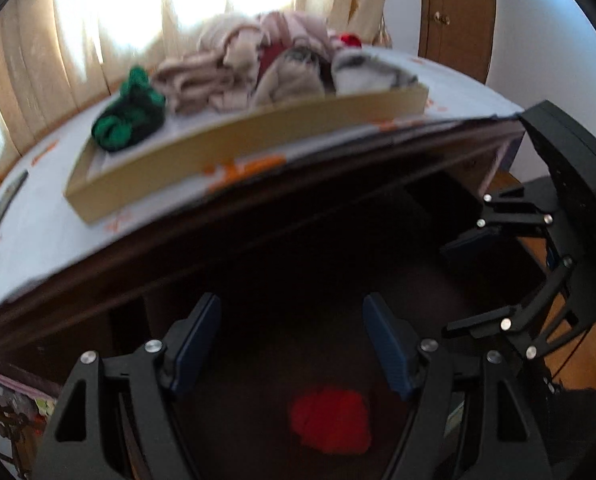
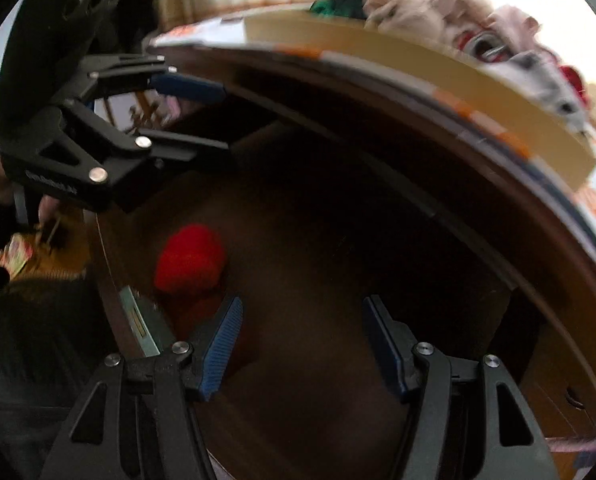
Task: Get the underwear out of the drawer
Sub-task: 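Lower both open tools down into the open drawer, then grasp a red sock with the right tool from the drawer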
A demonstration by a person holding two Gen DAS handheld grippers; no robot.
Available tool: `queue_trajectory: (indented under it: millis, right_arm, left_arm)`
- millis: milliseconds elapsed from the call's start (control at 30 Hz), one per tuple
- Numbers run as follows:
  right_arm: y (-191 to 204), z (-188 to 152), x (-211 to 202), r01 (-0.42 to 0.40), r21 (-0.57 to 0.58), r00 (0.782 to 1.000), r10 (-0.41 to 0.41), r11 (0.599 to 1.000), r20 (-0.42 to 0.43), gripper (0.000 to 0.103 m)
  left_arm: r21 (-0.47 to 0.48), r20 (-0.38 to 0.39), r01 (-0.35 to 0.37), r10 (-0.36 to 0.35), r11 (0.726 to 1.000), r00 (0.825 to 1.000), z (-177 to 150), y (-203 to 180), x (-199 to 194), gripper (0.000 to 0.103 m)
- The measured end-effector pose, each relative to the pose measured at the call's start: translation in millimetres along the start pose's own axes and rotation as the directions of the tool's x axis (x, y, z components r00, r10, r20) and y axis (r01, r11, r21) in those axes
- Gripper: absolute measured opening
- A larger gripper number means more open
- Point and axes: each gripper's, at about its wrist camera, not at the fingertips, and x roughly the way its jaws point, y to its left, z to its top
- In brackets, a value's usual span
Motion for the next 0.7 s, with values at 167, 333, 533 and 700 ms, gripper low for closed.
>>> queue_trajectory:
  millis: [167, 333, 533, 700]
  right_arm:
    - [-2.2, 5.7, 20.2, -0.097, -0.006, 0.992, 0.096, 0.995, -0.082, 0.064]
    - [-6.1, 15.0, 40.1, -0.153, -0.006, 0.975, 0.150, 0.988, -0.162, 0.057]
    - [-4.5, 19.7, 59.0, -0.210, -0.009, 0.948, 0.201, 0.978, -0.246, 0.051]
    - [-1.3, 18.4, 69.2, -0.264, -0.001, 0.924, 0.253, 0.964, -0.288, 0.049]
  left_arm:
    - [0.002, -0.076, 0.012, -0.012, 1.000, 0.997, -13.3, 1.0, 7.9, 0.075]
    - [0.005, -0.169, 0.043, -0.042, 0.999, 0.985, -25.8, -1.2, 19.9, 0.076]
    - [-0.044, -0.238, 0.094, -0.102, 0.995, 0.966, -36.6, 2.2, 30.3, 0.076]
    - [-0.057, -0.266, 0.105, -0.116, 0.993, 0.957, -43.0, 1.7, 34.5, 0.076]
